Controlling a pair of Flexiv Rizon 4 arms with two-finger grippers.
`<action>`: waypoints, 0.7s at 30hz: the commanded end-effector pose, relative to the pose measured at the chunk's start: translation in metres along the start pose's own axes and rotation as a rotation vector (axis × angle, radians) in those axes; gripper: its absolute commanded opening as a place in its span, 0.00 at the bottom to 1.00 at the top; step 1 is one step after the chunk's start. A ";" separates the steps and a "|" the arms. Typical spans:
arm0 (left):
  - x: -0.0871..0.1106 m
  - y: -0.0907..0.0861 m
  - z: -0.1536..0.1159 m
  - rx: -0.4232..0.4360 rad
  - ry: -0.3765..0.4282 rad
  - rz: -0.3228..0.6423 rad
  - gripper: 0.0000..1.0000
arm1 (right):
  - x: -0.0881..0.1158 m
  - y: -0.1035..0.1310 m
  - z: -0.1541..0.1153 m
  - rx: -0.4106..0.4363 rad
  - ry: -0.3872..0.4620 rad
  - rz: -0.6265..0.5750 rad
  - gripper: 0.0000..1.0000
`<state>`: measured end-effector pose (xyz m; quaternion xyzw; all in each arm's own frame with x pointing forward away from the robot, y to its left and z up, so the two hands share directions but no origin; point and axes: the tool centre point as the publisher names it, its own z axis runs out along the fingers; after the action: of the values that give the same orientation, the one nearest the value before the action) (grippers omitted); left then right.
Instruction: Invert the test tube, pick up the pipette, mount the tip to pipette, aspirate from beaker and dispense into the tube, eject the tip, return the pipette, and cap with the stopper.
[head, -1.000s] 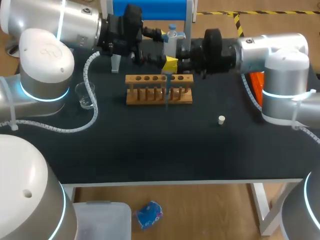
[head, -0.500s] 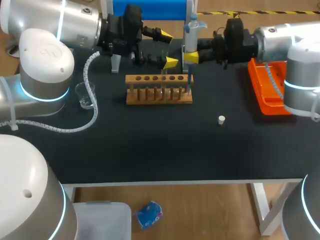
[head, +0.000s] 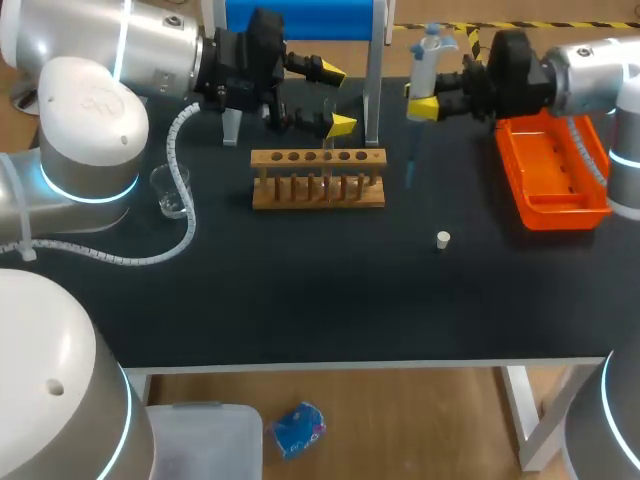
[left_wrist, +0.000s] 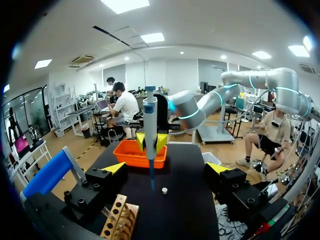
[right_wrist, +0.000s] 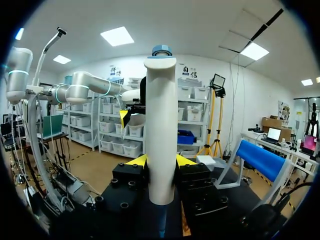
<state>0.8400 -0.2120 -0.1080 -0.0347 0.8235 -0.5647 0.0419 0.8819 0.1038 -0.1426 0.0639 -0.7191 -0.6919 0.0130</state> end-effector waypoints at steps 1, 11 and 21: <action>0.000 0.000 -0.001 0.001 0.002 0.000 1.00 | -0.003 -0.001 -0.005 -0.002 0.014 -0.001 0.00; 0.000 0.000 -0.001 0.001 0.002 0.000 1.00 | -0.003 -0.001 -0.005 -0.002 0.014 -0.001 0.00; 0.000 0.000 -0.001 0.001 0.002 0.000 1.00 | -0.006 0.007 -0.028 -0.002 0.040 -0.005 0.00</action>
<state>0.8400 -0.2119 -0.1080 -0.0348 0.8235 -0.5646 0.0419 0.8861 0.0943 -0.1398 0.0743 -0.7183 -0.6915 0.0162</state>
